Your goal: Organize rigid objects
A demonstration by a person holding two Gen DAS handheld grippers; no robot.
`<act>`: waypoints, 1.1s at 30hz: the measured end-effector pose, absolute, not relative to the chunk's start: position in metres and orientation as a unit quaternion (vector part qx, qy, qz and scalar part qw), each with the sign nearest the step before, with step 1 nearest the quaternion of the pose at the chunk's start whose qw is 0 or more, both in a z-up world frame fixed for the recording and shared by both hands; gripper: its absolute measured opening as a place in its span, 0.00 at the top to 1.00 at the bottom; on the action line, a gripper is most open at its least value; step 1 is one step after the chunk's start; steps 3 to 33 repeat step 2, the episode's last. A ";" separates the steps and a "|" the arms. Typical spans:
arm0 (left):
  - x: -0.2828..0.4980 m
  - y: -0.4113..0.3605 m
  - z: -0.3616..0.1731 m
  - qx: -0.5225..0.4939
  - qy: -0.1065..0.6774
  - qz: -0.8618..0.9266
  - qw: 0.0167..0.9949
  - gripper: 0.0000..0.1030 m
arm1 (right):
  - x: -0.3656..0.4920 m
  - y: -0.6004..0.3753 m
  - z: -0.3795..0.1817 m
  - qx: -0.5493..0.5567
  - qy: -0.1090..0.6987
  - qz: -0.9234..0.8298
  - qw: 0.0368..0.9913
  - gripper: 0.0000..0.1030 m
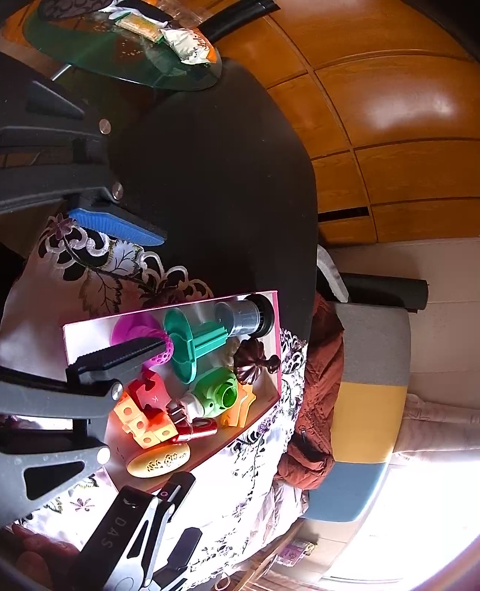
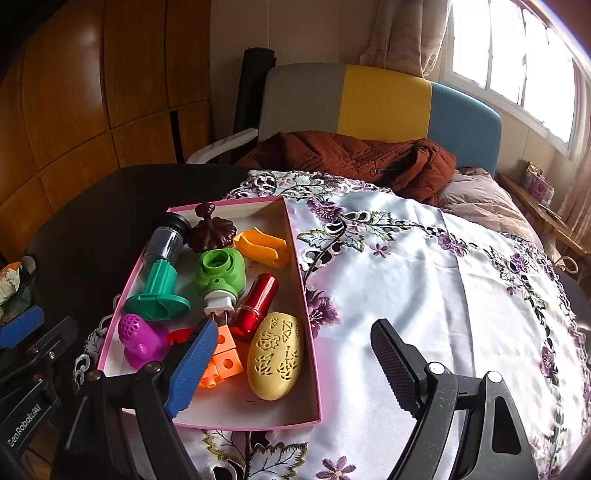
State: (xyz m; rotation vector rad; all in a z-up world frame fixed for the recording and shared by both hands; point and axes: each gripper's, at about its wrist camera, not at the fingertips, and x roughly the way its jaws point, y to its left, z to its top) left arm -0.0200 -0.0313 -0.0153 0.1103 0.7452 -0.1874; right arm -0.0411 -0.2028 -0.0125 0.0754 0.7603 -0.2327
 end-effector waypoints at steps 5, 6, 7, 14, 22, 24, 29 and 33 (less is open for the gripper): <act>-0.019 -0.032 -0.016 0.051 0.372 -0.104 0.921 0.49 | -0.041 -0.205 -0.011 0.036 0.368 -0.116 0.922 0.17; -0.019 -0.032 -0.016 0.051 0.372 -0.104 0.921 0.49 | -0.041 -0.205 -0.011 0.036 0.368 -0.116 0.922 0.17; -0.019 -0.032 -0.016 0.051 0.372 -0.104 0.921 0.49 | -0.041 -0.205 -0.011 0.036 0.368 -0.116 0.922 0.17; -0.019 -0.032 -0.016 0.051 0.372 -0.104 0.921 0.49 | -0.041 -0.205 -0.011 0.036 0.368 -0.116 0.922 0.17; -0.019 -0.032 -0.016 0.051 0.372 -0.104 0.921 0.49 | -0.041 -0.205 -0.011 0.036 0.368 -0.116 0.922 0.17; -0.019 -0.032 -0.016 0.051 0.372 -0.104 0.921 0.49 | -0.041 -0.205 -0.011 0.036 0.368 -0.116 0.922 0.17; -0.019 -0.032 -0.016 0.051 0.372 -0.104 0.921 0.49 | -0.041 -0.205 -0.011 0.036 0.368 -0.116 0.922 0.17; -0.019 -0.032 -0.016 0.051 0.372 -0.104 0.921 0.49 | -0.041 -0.205 -0.011 0.036 0.368 -0.116 0.922 0.17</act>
